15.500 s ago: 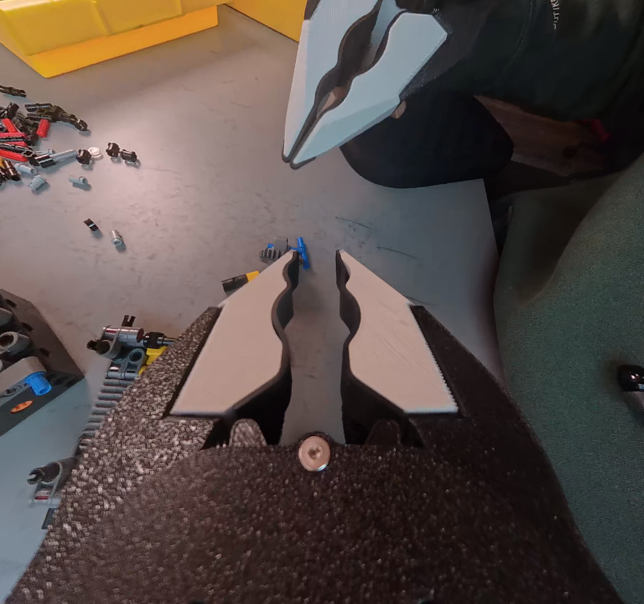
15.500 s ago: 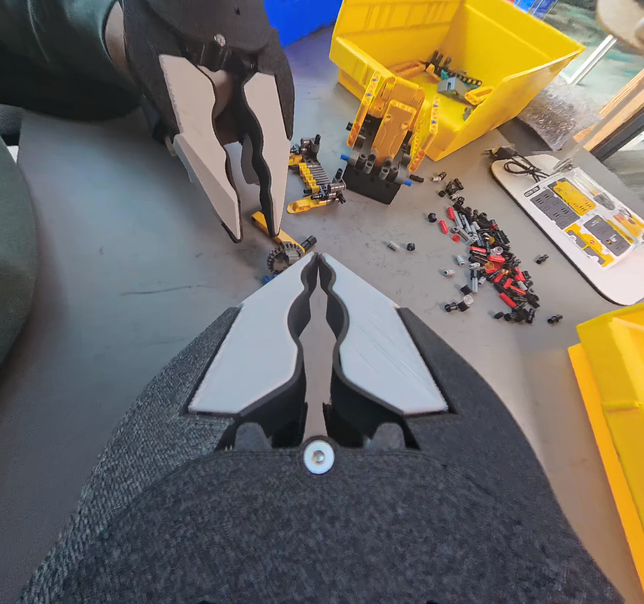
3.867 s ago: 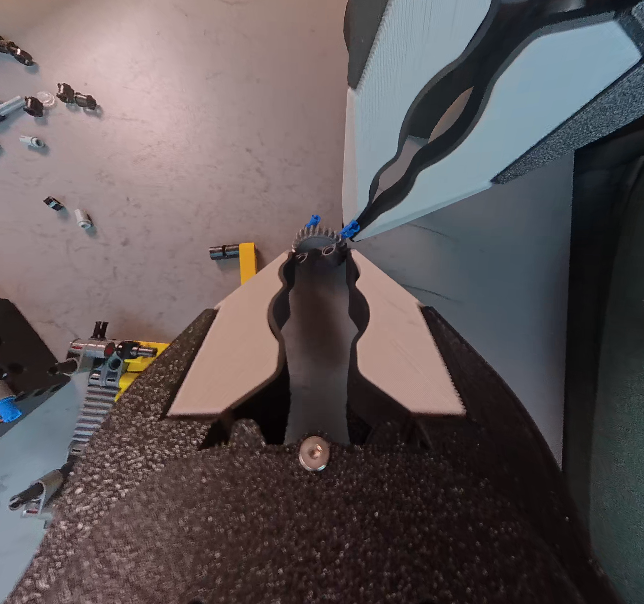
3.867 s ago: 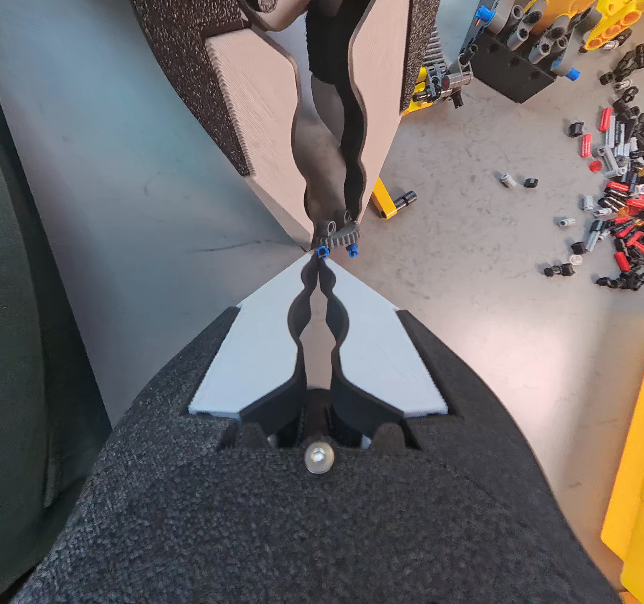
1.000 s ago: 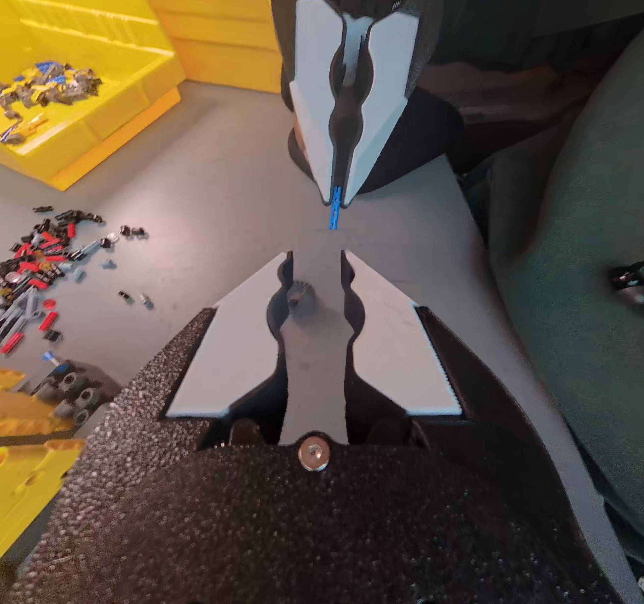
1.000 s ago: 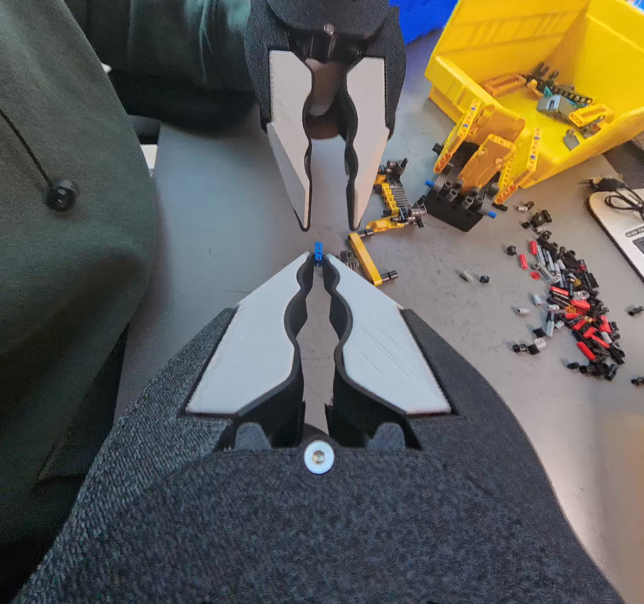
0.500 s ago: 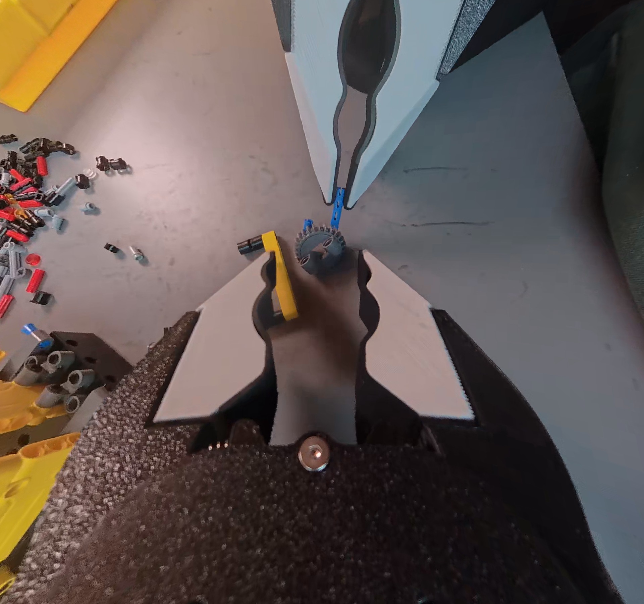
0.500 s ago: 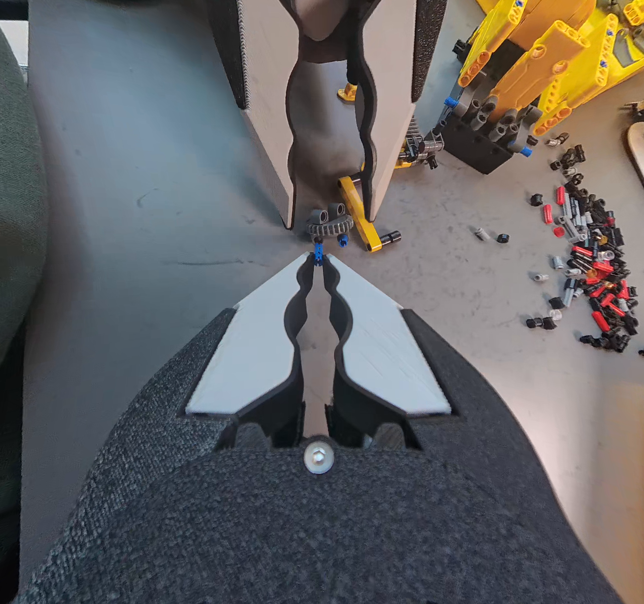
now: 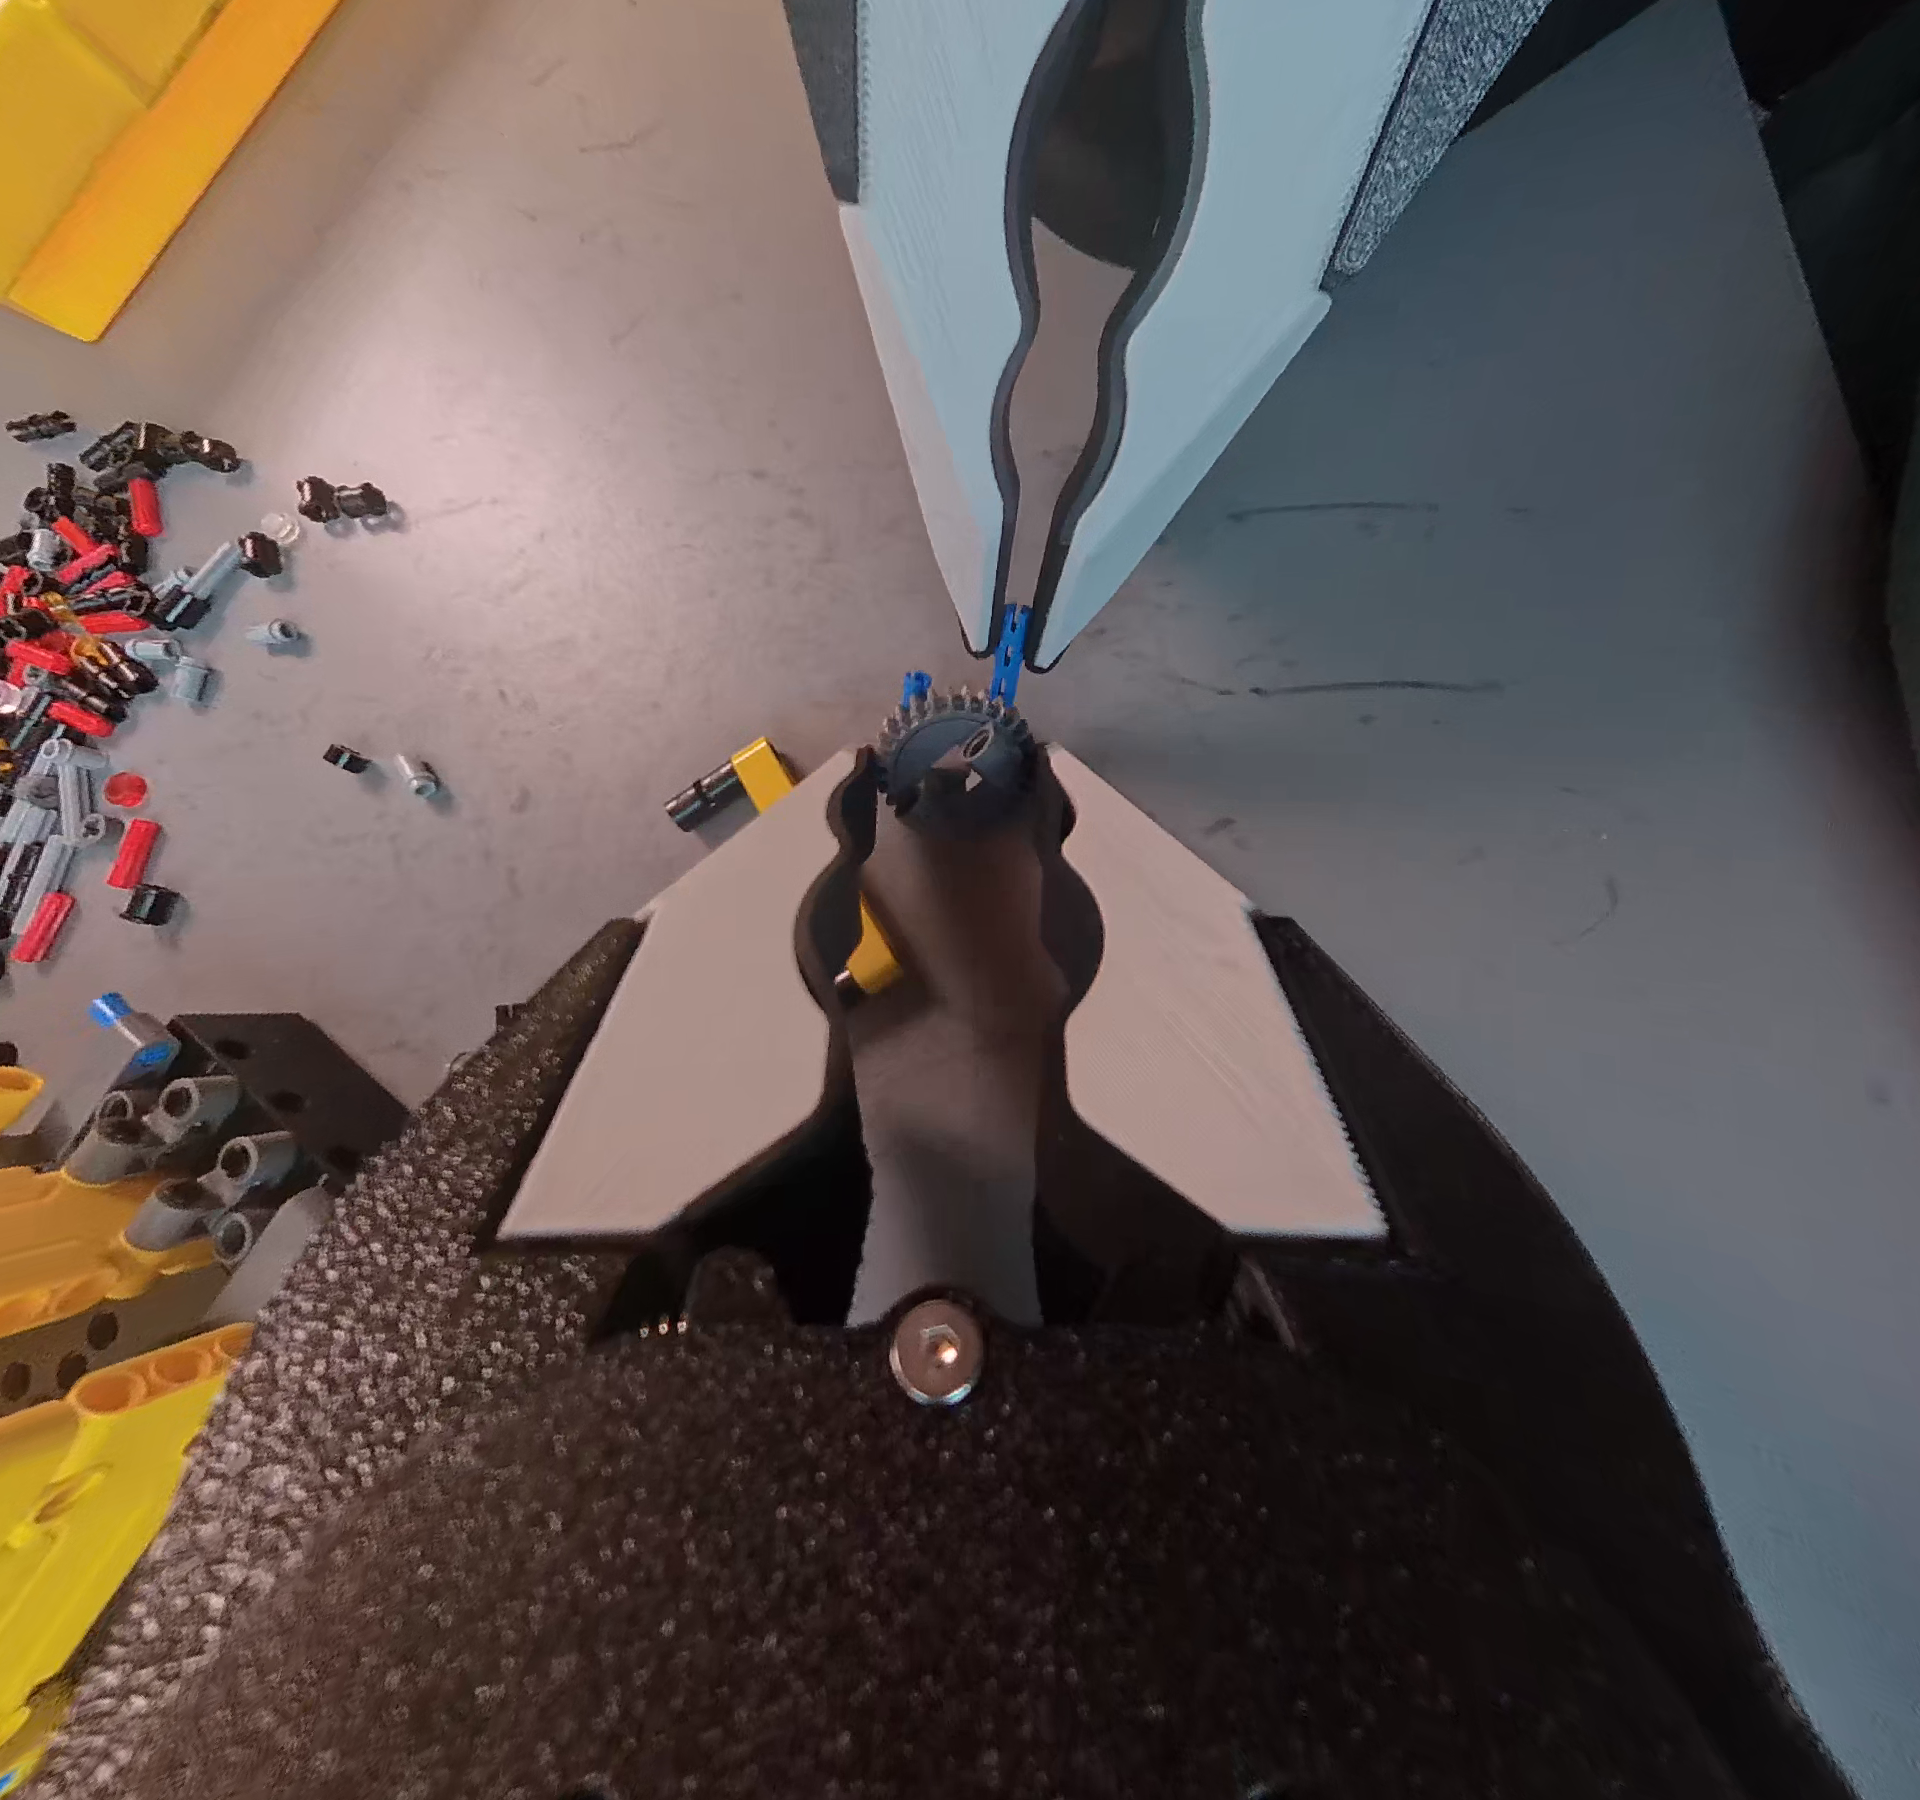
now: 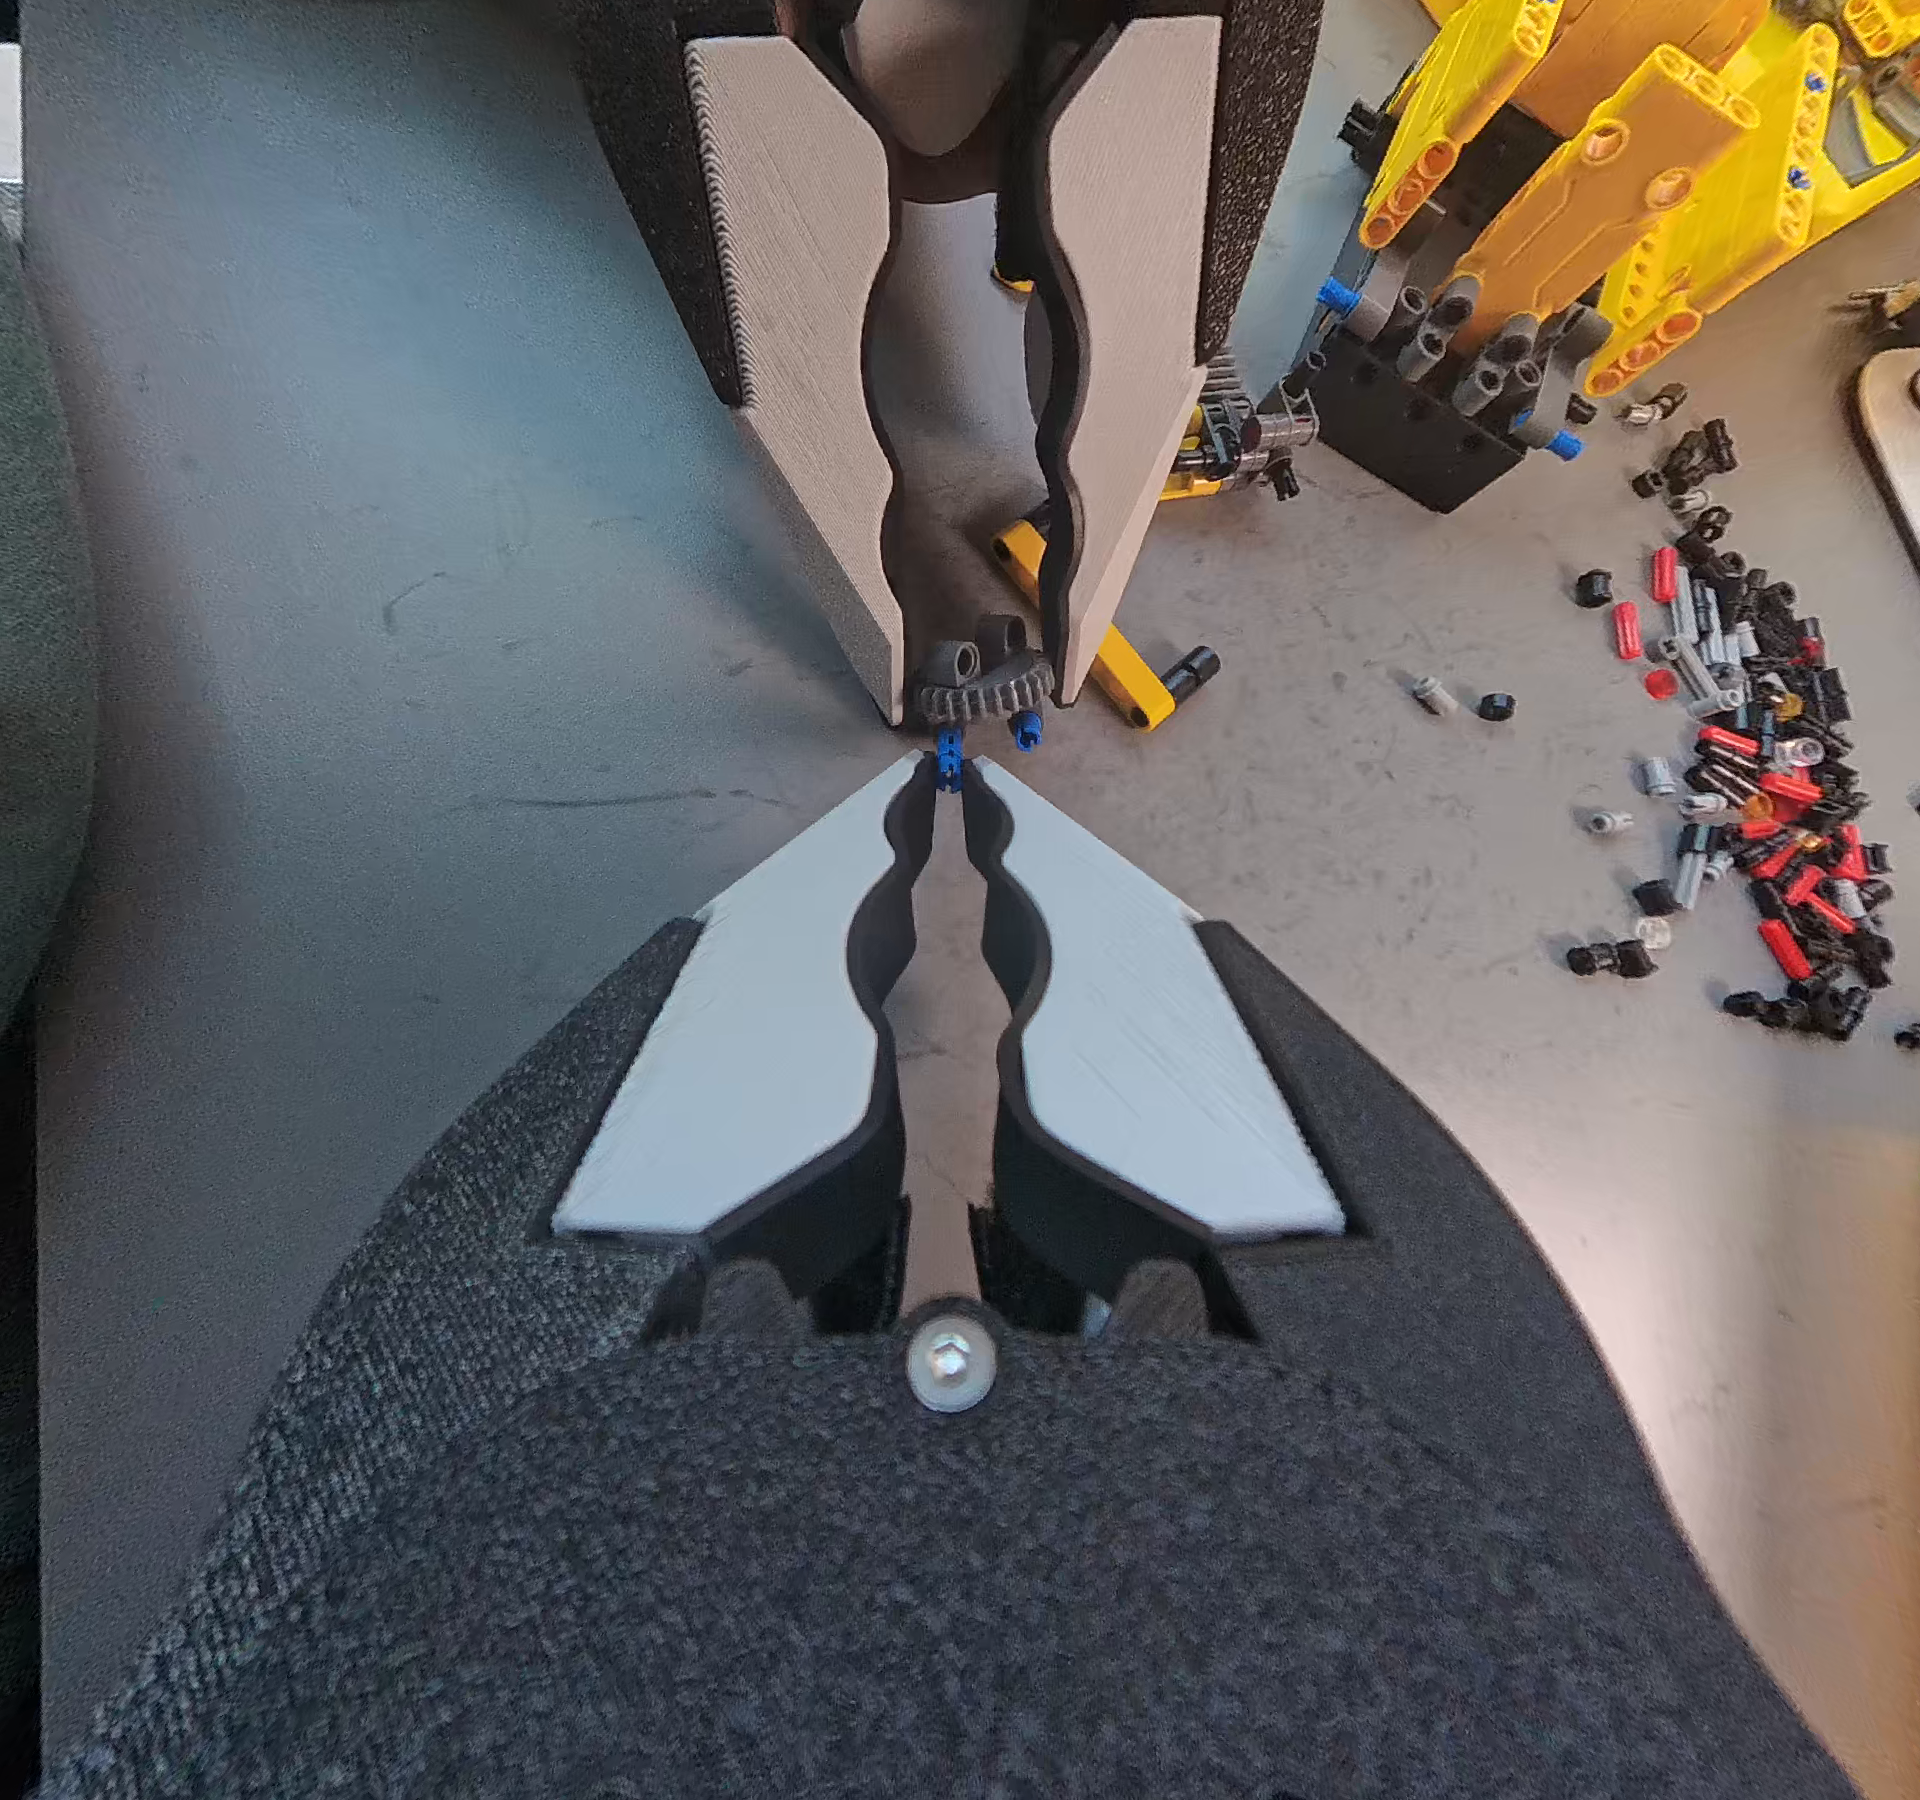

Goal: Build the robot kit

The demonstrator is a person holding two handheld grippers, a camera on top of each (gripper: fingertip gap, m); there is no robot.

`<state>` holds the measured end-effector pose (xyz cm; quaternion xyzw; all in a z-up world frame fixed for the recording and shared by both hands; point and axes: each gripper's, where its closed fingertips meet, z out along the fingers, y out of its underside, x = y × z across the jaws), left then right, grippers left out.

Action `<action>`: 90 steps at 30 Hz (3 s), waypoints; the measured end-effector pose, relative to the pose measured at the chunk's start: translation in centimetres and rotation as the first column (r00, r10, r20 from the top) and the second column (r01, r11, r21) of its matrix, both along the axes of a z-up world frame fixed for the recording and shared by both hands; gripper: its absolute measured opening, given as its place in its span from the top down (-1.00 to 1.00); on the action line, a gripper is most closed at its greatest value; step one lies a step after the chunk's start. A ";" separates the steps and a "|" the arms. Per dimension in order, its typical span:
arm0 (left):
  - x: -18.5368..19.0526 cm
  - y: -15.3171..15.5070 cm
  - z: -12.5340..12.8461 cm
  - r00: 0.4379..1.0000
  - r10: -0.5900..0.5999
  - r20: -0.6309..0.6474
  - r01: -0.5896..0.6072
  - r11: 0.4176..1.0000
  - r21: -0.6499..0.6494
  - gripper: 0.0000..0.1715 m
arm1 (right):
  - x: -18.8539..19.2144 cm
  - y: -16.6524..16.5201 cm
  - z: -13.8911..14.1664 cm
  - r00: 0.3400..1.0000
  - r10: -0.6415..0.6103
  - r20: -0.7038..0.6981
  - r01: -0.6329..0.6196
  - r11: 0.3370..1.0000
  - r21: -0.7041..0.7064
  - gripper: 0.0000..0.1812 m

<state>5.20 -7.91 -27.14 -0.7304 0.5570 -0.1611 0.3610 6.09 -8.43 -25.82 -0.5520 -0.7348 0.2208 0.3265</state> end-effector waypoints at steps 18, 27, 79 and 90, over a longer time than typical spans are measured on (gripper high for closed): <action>0.0 0.0 -0.1 0.999 0.025 0.021 -0.025 1.000 0.008 0.66 | -0.5 0.0 -0.7 0.999 0.028 0.026 -0.028 1.000 0.002 0.97; -0.1 0.0 0.0 0.999 0.031 0.029 -0.031 0.999 -0.008 0.67 | -0.7 0.0 -0.9 0.998 0.024 0.057 -0.021 0.999 -0.050 0.97; 0.7 -2.7 8.6 0.637 0.428 0.641 0.405 0.522 -0.750 0.66 | -1.5 -2.3 8.0 0.882 0.263 -0.391 -0.134 0.936 0.325 0.88; 0.5 -2.2 9.0 0.611 0.442 0.657 0.417 0.525 -0.742 0.66 | -1.8 -1.9 8.6 0.868 0.197 -0.456 -0.074 0.959 0.273 1.00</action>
